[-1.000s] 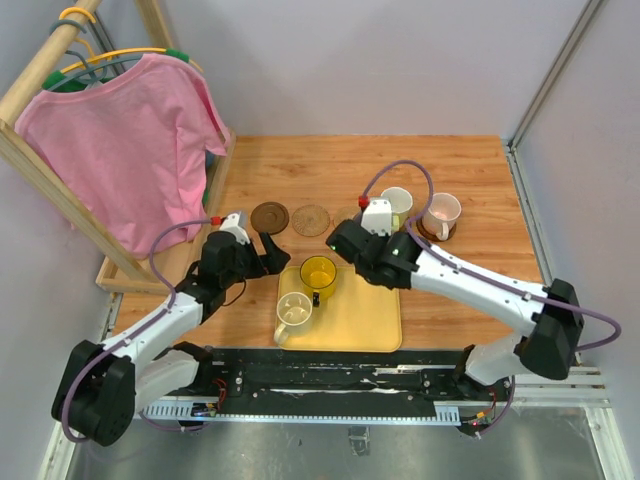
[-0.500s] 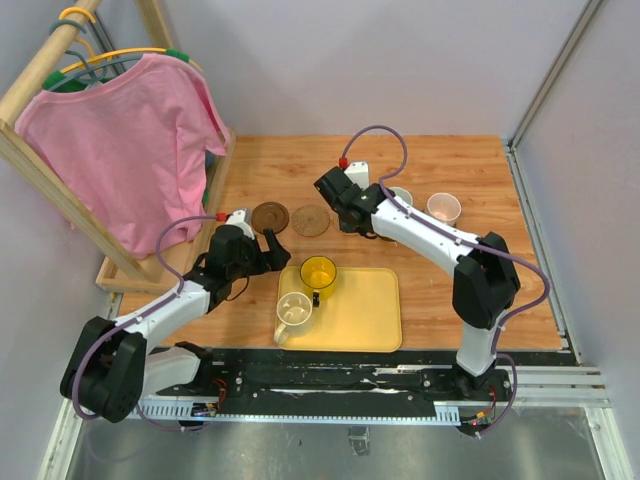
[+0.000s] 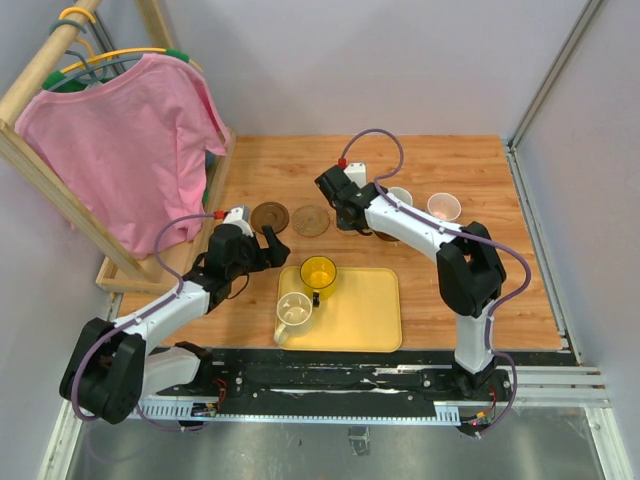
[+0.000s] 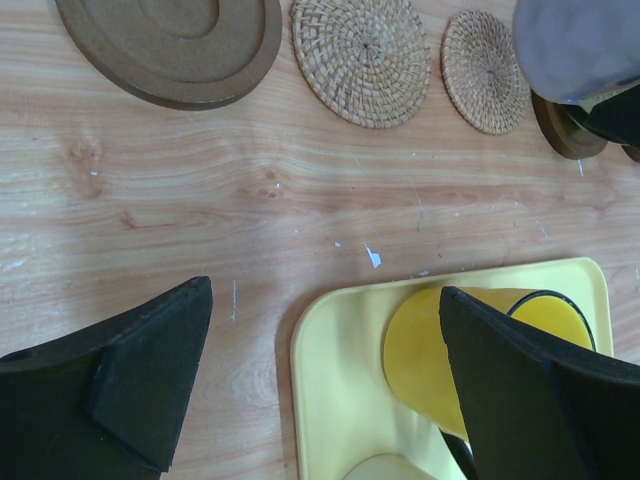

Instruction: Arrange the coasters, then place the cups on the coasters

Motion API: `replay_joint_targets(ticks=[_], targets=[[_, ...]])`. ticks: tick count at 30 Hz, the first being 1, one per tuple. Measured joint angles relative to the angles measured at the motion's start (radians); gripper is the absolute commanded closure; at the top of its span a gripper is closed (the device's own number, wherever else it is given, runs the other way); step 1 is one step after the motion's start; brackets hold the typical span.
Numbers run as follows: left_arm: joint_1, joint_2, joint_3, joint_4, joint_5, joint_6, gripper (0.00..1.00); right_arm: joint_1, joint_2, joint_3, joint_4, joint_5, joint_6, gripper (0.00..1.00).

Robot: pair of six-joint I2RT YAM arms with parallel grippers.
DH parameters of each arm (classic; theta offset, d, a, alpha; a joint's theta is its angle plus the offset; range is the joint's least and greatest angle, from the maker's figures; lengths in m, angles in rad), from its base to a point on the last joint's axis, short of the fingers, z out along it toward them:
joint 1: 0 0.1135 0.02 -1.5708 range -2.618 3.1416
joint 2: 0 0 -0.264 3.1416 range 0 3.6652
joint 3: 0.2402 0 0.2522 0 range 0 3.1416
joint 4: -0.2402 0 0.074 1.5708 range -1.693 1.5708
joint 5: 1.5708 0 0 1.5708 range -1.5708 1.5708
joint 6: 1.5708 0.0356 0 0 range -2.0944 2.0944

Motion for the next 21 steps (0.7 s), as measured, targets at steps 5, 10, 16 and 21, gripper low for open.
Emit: replay_joint_targets(ticks=[5,10,16,21], targets=[[0.0,-0.005,-0.001,0.006,-0.006,0.0,0.0,0.0,0.026,0.0,0.029,-0.003,0.0,0.99],[0.0,-0.005,-0.01,0.006,-0.006,0.0,0.0,0.0,0.044,0.001,0.037,-0.005,0.0,0.99],[0.0,-0.005,-0.012,0.006,-0.007,0.0,0.0,-0.005,0.073,0.001,0.053,-0.011,0.0,0.99],[0.0,-0.002,-0.012,0.006,-0.006,0.0,0.0,-0.021,0.088,-0.002,0.056,-0.018,0.001,0.99]])
